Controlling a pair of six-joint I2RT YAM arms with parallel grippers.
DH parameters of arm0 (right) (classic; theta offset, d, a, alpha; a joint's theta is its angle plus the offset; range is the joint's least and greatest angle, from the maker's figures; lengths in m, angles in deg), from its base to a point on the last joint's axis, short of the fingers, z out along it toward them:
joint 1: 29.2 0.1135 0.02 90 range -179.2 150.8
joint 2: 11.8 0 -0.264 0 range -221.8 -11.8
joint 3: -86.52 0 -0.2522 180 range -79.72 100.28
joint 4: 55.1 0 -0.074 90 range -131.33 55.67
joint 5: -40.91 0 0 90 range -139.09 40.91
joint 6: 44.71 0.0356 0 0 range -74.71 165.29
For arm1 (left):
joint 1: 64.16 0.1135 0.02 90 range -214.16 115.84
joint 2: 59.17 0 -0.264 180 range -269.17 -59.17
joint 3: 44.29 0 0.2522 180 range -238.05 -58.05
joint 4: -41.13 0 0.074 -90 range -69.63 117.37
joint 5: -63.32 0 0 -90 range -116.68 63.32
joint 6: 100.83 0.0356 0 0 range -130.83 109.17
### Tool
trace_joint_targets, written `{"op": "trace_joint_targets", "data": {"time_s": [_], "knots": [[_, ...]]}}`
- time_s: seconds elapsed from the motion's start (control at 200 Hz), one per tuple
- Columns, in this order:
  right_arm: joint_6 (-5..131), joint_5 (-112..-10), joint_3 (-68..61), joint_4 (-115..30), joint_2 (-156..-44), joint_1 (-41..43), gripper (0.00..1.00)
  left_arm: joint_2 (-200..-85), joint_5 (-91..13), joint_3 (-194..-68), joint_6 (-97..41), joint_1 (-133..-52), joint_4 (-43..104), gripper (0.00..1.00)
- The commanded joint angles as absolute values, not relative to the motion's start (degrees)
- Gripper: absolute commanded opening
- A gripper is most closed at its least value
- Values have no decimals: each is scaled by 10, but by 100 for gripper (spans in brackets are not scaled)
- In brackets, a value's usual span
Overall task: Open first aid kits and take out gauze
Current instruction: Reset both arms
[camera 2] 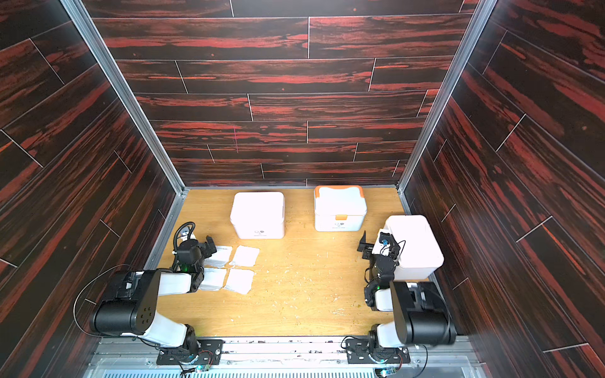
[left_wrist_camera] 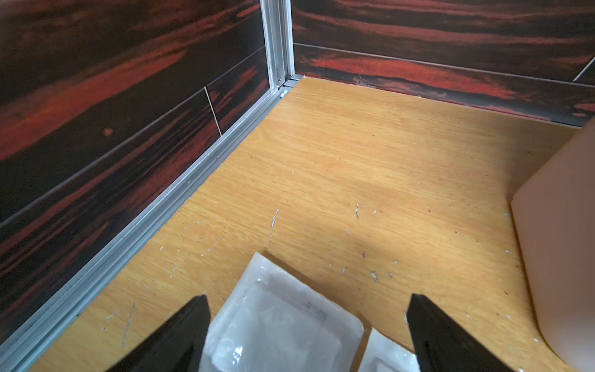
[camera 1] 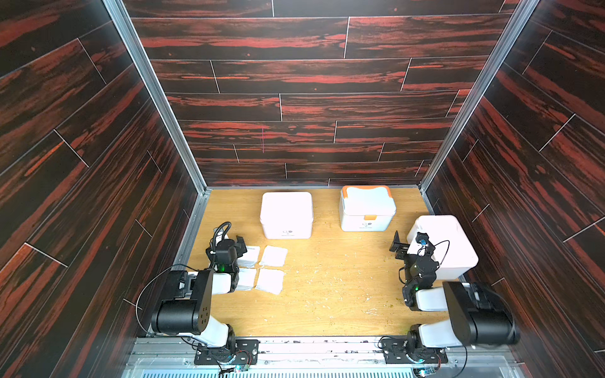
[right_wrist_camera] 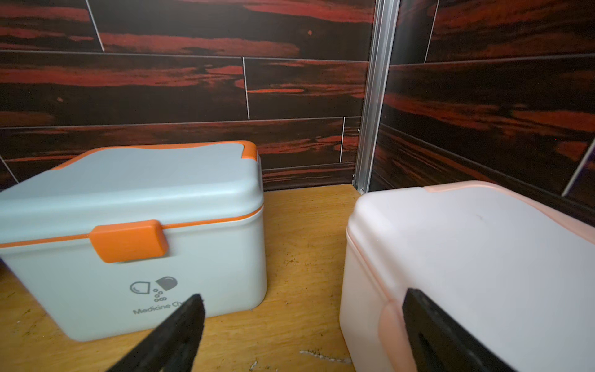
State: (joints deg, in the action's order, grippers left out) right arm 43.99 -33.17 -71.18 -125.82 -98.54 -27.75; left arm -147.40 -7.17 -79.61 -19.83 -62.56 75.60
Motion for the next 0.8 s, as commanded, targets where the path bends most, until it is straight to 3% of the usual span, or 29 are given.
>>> {"op": "trace_joint_targets", "data": {"time_s": [0.0,0.305,0.791], "knots": [[439,-382,-719,-1289,-1037,-282,99,-1463,-80,-798,-191,-622,777,100],[477,-449,-621,-1064,-1014,-324,99,-1468,-79,-816,-191,-622,748,100],[485,-460,-620,-1063,-1013,-335,99,-1467,-86,-819,-186,-622,741,100]]}}
